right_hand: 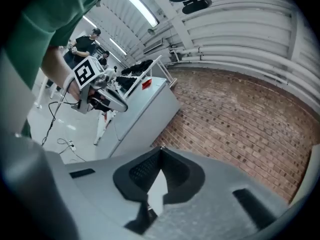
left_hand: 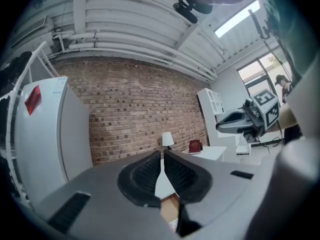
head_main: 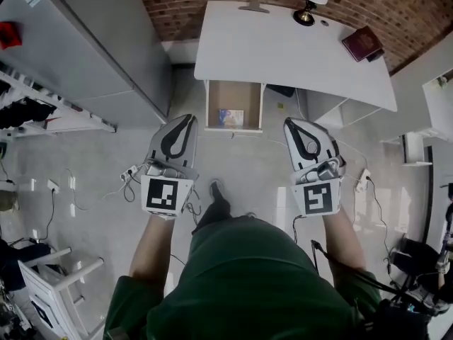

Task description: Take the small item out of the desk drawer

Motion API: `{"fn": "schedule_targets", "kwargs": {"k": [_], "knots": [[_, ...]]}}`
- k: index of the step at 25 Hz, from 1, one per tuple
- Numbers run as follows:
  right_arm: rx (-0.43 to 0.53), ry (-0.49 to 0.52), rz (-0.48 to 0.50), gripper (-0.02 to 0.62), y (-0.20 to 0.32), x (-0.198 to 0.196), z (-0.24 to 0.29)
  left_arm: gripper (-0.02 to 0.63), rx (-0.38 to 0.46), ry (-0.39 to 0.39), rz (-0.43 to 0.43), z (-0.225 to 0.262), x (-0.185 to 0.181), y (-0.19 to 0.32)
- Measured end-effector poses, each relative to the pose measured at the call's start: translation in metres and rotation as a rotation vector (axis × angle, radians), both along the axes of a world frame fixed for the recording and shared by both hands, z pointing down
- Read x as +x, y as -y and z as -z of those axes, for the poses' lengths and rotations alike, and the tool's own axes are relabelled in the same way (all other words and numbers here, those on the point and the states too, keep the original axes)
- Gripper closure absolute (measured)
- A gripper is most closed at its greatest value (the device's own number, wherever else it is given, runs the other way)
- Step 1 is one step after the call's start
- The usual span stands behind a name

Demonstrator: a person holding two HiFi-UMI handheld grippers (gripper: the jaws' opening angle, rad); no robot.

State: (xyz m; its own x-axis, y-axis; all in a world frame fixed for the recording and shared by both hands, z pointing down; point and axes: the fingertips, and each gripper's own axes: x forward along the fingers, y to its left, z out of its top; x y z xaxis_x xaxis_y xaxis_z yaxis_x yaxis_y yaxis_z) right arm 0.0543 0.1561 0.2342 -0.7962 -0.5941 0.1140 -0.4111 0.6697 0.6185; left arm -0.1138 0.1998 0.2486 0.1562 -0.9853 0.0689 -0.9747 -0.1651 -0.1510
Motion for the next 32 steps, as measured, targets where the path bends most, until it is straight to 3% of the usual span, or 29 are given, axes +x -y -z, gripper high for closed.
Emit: {"fn": "schedule_targets", "kwargs": {"k": [6, 9, 15, 18, 22, 32], "knots": [[-0.012, 0.052, -0.114, 0.592, 0.056, -0.035, -0.005, 0.588, -0.031, 0.002, -0.069, -0.028, -0.049, 0.053], [-0.105, 0.072, -0.184, 0.592, 0.077, -0.041, -0.022, 0.588, -0.043, 0.028, -0.122, -0.051, -0.061, 0.081], [-0.253, 0.072, -0.229, 0.592, 0.104, -0.036, -0.059, 0.586, -0.169, 0.042, -0.219, -0.108, -0.051, 0.122], [-0.33, 0.105, -0.231, 0.592, 0.123, -0.025, -0.079, 0.573, -0.227, 0.061, -0.248, -0.132, -0.039, 0.142], [-0.424, 0.102, -0.205, 0.592, 0.142, -0.018, -0.113, 0.488, -0.335, 0.101, -0.269, -0.171, -0.026, 0.164], [-0.555, 0.109, -0.12, 0.592, 0.182, 0.001, -0.174, 0.462, -0.551, 0.268, -0.304, -0.264, 0.0, 0.218]]}}
